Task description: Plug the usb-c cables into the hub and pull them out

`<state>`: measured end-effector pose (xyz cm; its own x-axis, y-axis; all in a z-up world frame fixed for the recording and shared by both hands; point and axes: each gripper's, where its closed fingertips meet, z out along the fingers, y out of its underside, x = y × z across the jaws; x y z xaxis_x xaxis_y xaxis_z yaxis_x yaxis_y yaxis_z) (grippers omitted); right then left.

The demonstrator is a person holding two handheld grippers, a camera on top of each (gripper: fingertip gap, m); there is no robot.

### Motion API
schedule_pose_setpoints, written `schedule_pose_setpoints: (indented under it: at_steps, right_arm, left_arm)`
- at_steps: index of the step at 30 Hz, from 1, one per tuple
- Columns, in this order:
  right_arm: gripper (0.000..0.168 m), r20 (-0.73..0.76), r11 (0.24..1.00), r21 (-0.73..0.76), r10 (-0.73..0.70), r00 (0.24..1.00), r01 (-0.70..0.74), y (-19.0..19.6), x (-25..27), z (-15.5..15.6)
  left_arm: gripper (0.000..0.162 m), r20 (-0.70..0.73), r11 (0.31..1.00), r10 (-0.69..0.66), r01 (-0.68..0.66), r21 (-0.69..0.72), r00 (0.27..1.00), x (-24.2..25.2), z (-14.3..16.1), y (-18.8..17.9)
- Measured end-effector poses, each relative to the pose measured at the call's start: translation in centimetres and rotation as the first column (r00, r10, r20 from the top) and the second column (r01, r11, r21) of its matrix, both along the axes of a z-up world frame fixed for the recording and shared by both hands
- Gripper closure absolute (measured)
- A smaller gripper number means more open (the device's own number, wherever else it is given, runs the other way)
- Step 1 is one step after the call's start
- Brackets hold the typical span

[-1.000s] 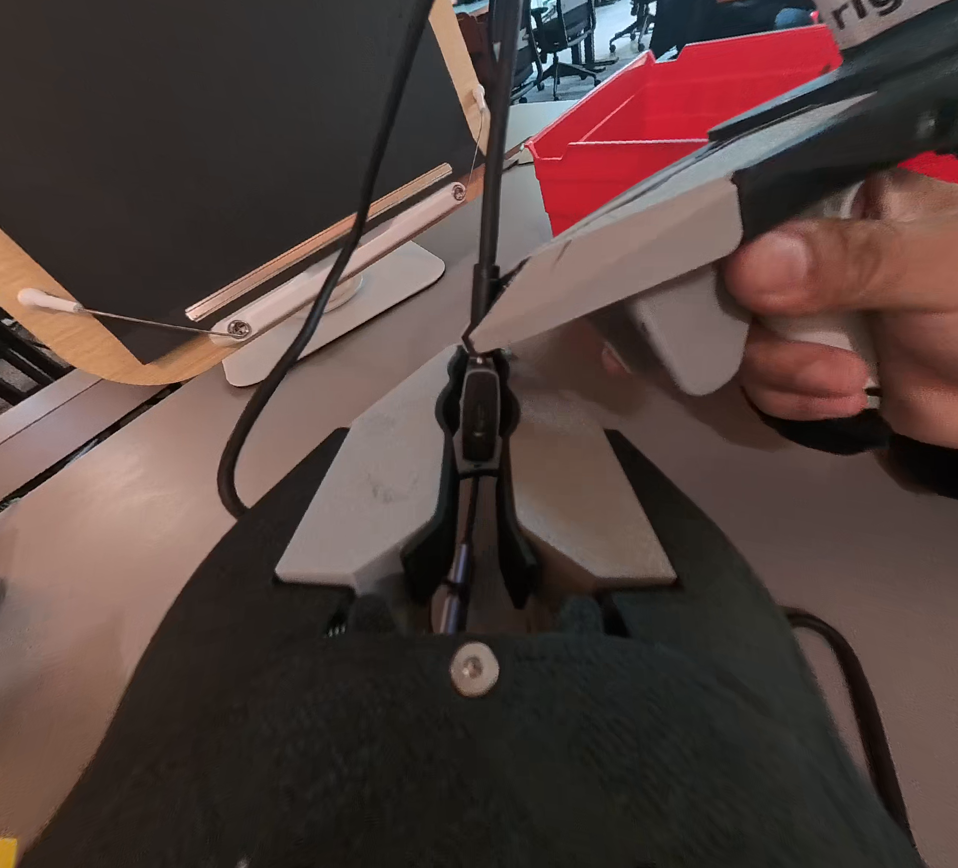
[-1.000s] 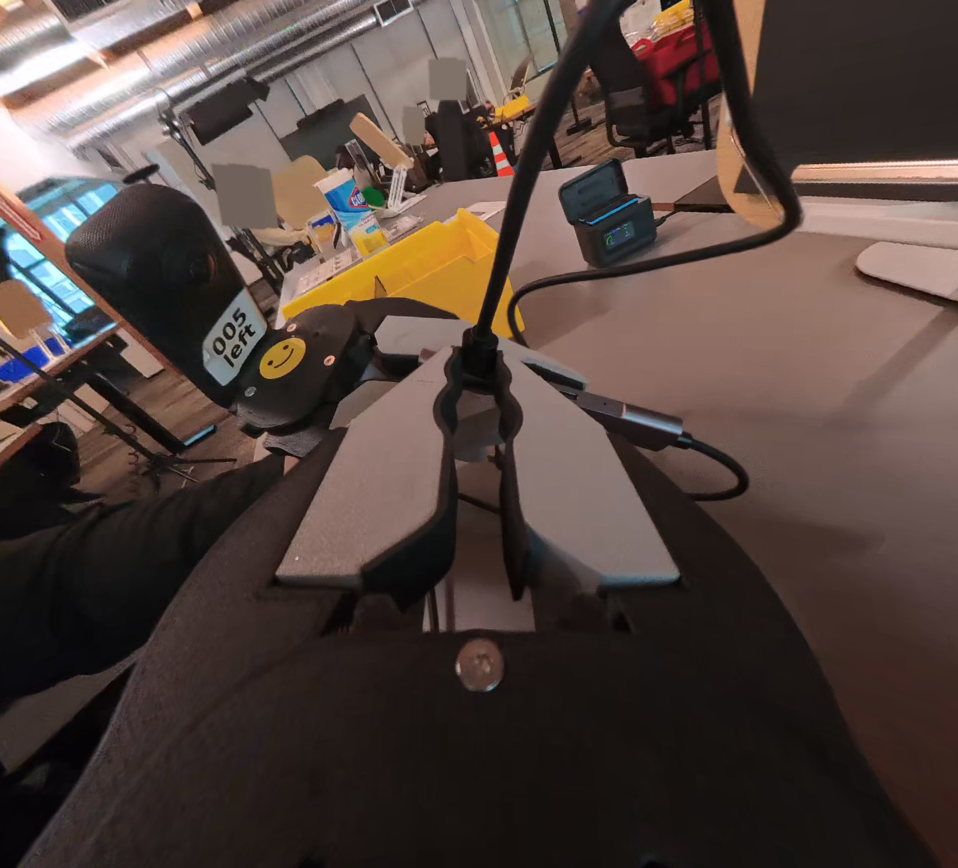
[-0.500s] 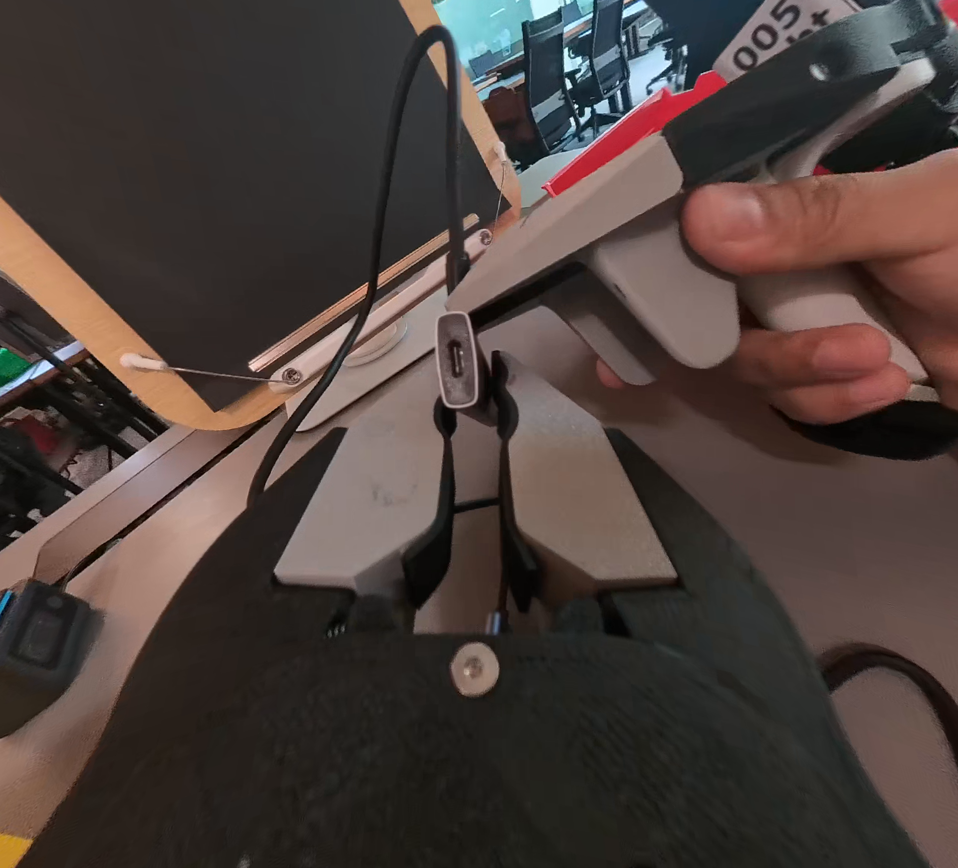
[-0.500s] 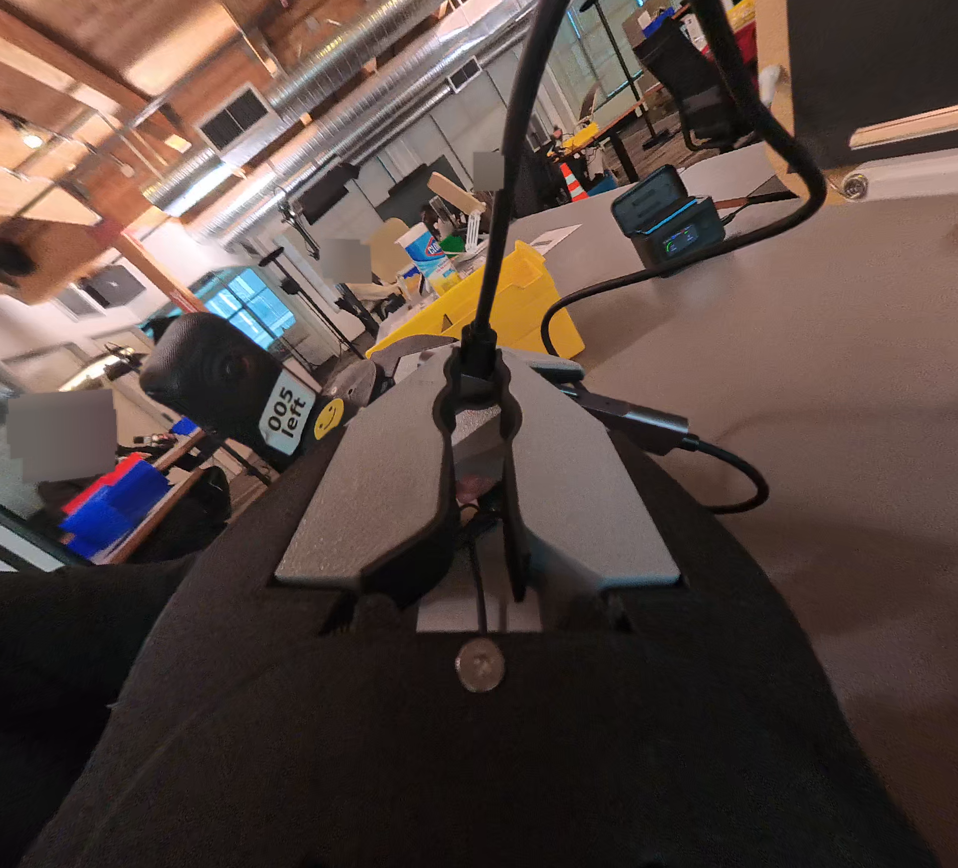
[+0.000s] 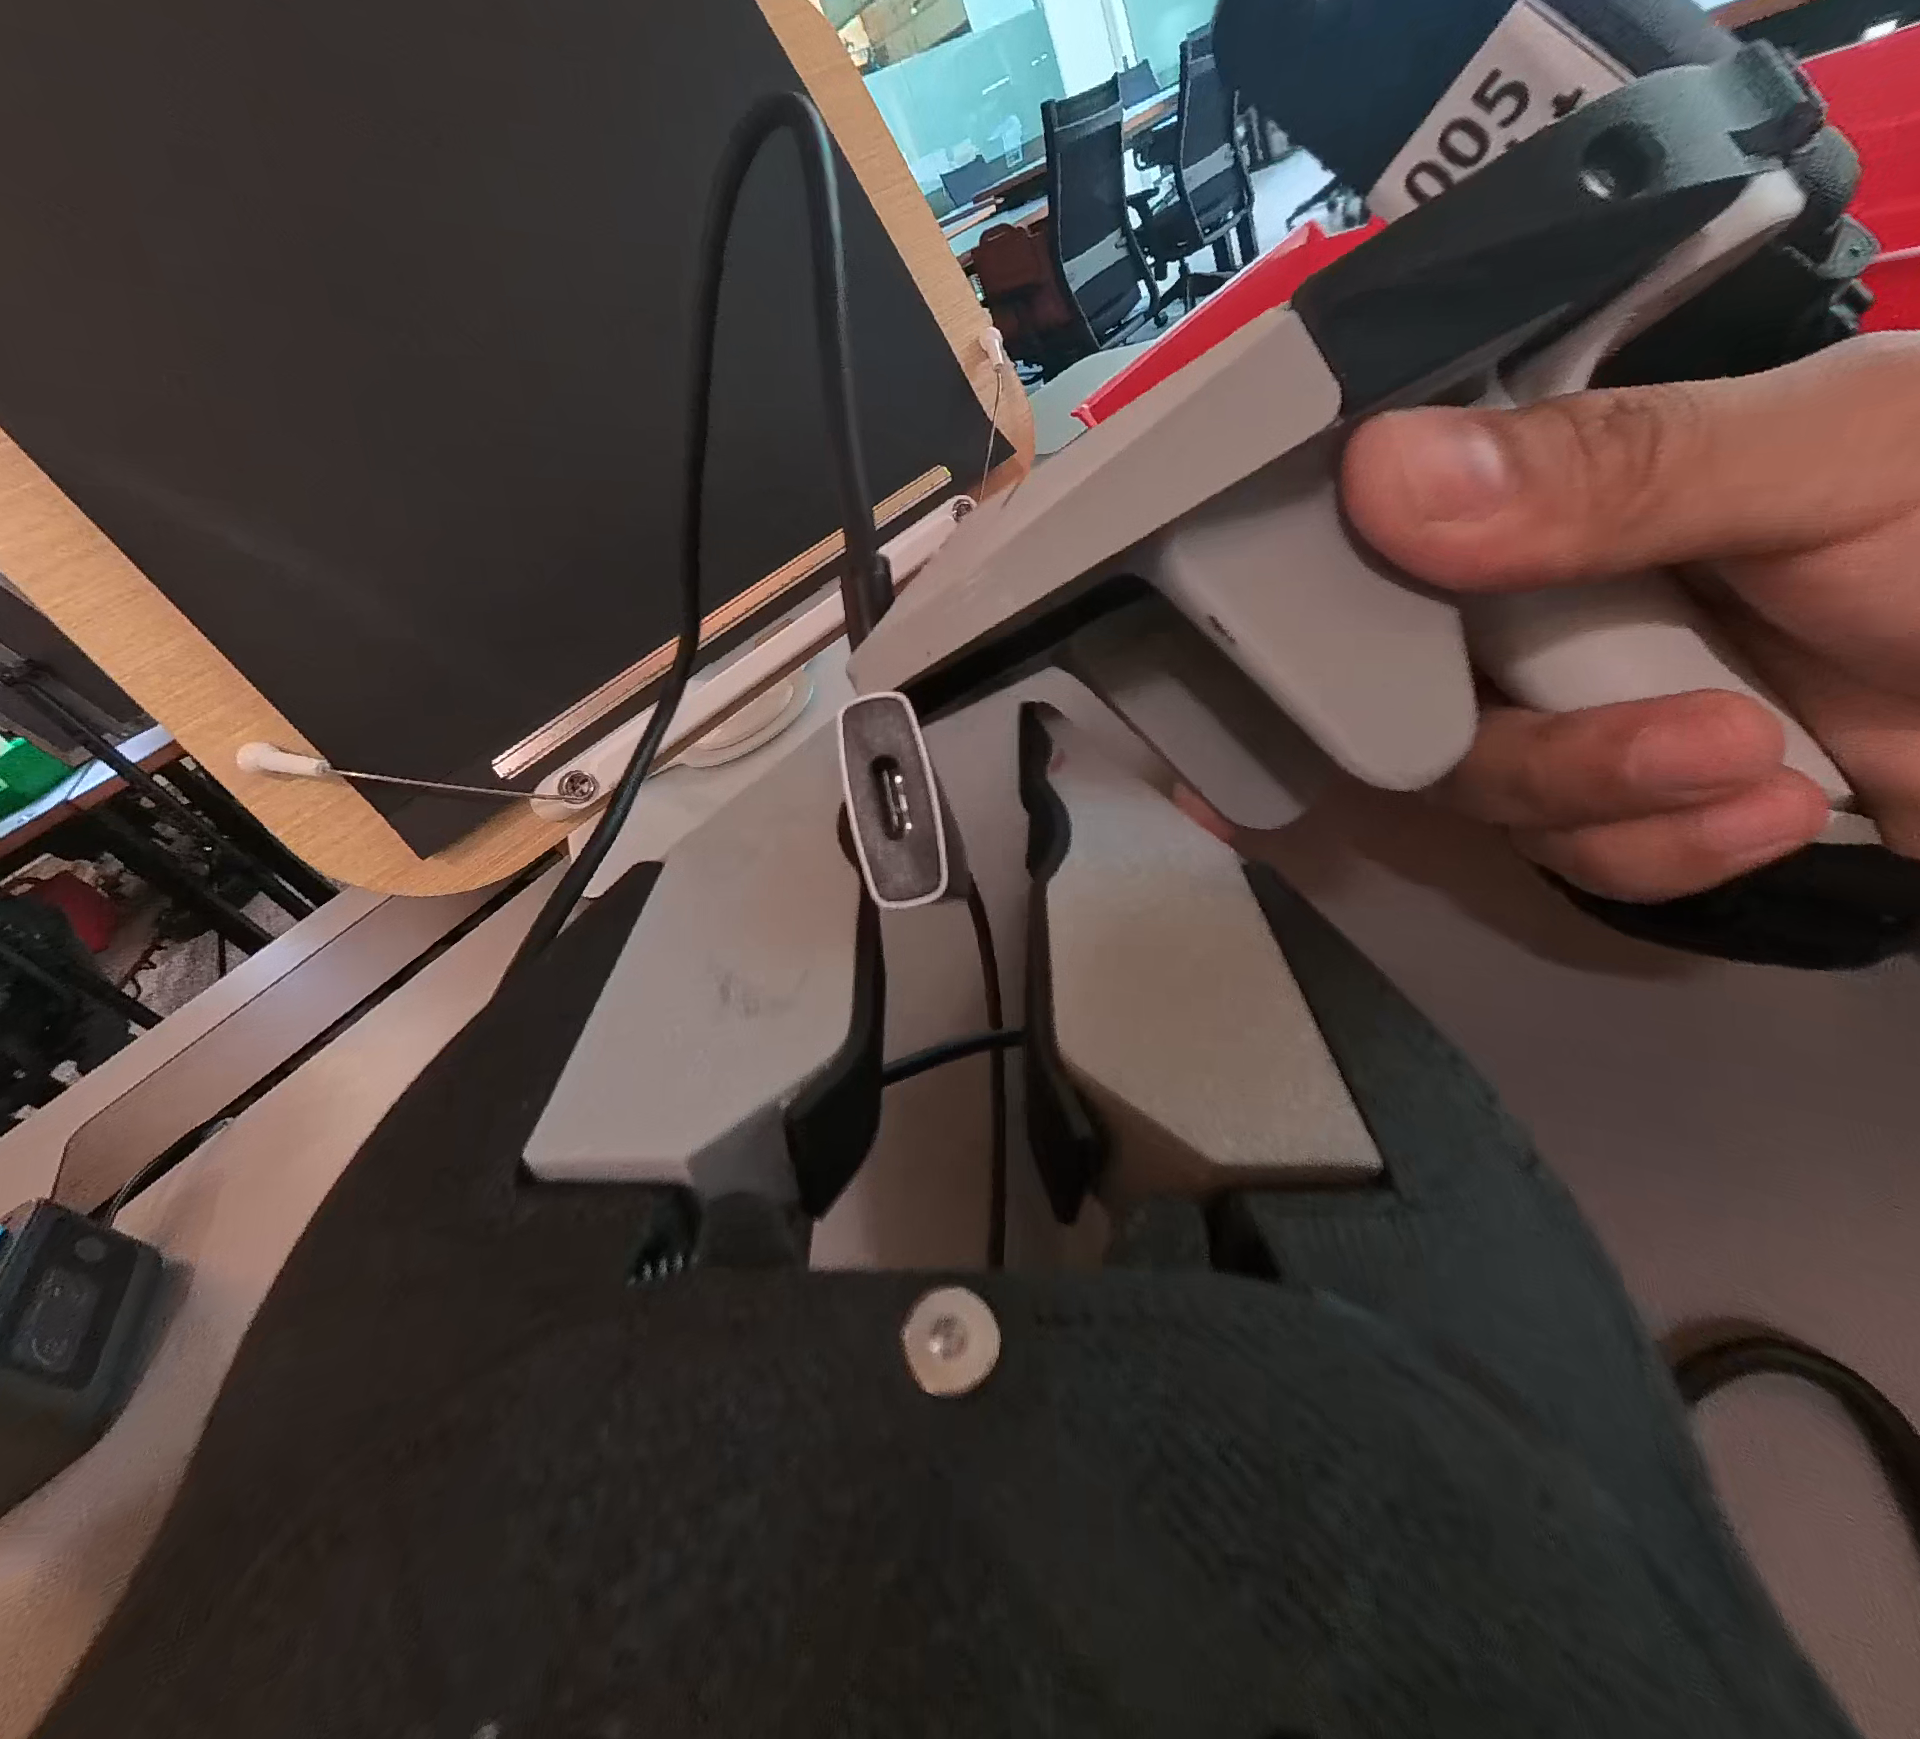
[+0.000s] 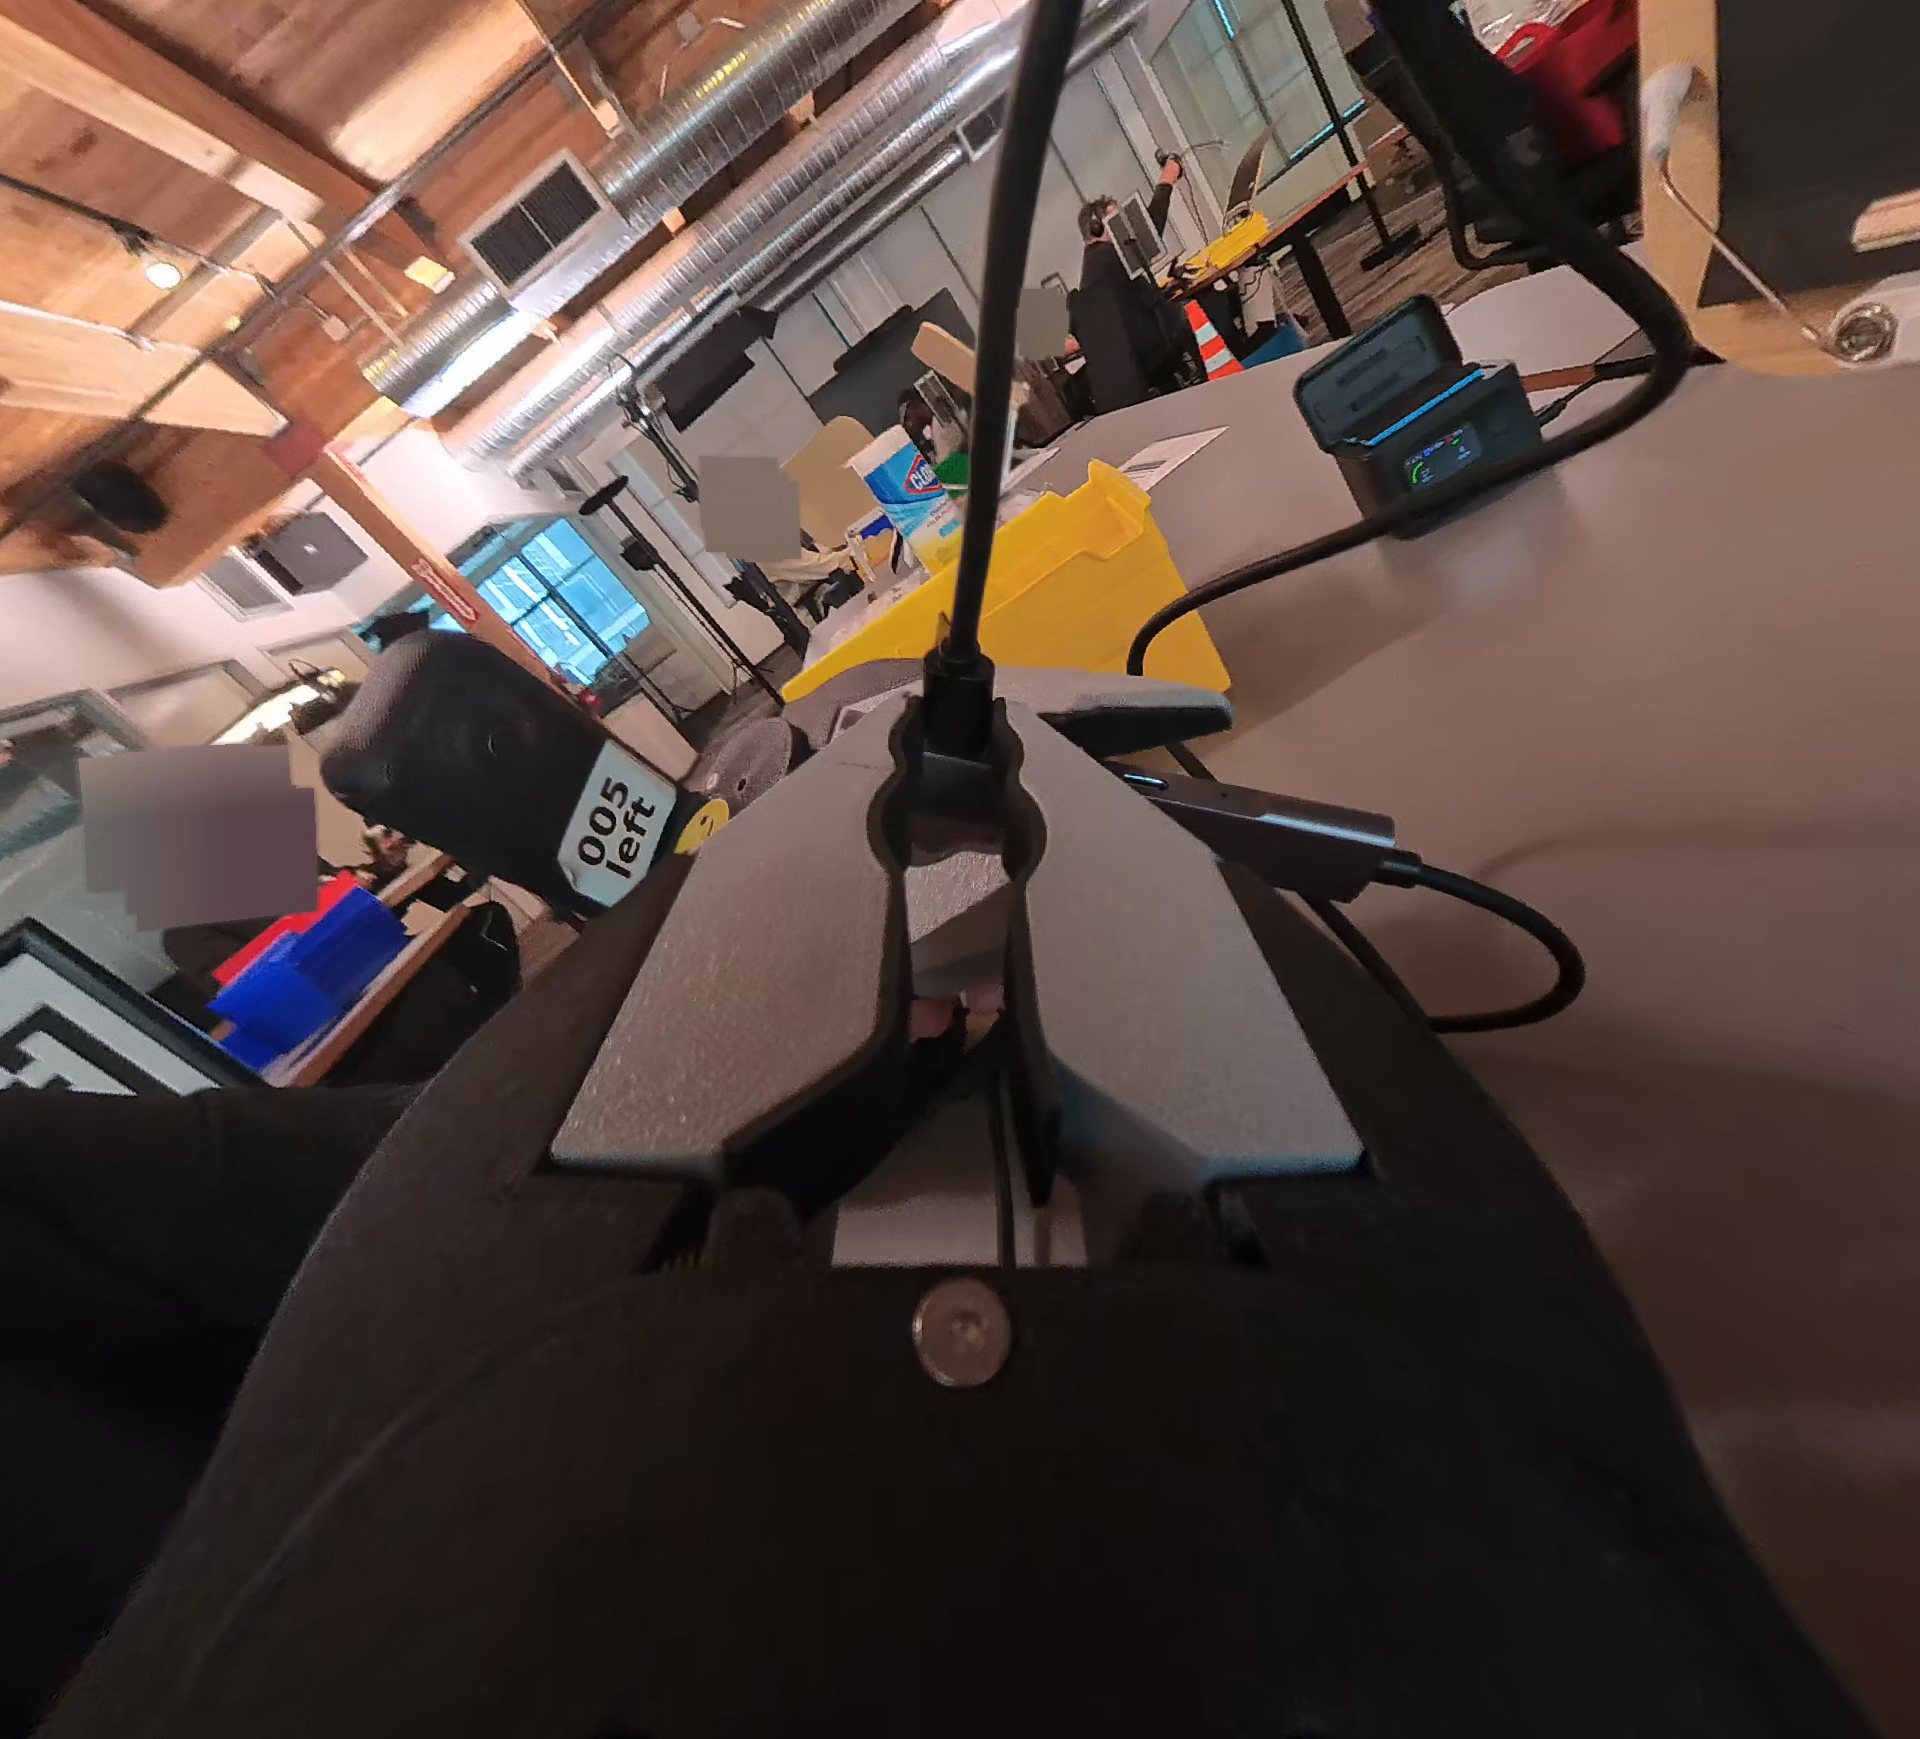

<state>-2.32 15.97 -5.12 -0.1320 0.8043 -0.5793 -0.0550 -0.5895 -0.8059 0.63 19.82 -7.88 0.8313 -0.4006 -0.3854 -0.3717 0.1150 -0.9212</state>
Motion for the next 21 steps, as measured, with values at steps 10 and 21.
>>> schedule_pose_setpoints:
  at_steps: [10,21]
  right_arm:
    - [0.159,0.058,0.973,0.231,-0.018,0.998,0.004,-0.3,1.4,1.0]
    - [0.159,-0.049,0.963,0.253,0.105,0.993,-0.089,-1.4,3.1,3.2]
  left_arm:
    - [0.109,0.271,0.946,-0.241,0.287,-0.149,0.932,1.3,0.9,-2.2]
    - [0.11,0.207,0.92,-0.35,0.376,-0.108,0.914,0.9,1.6,-4.0]
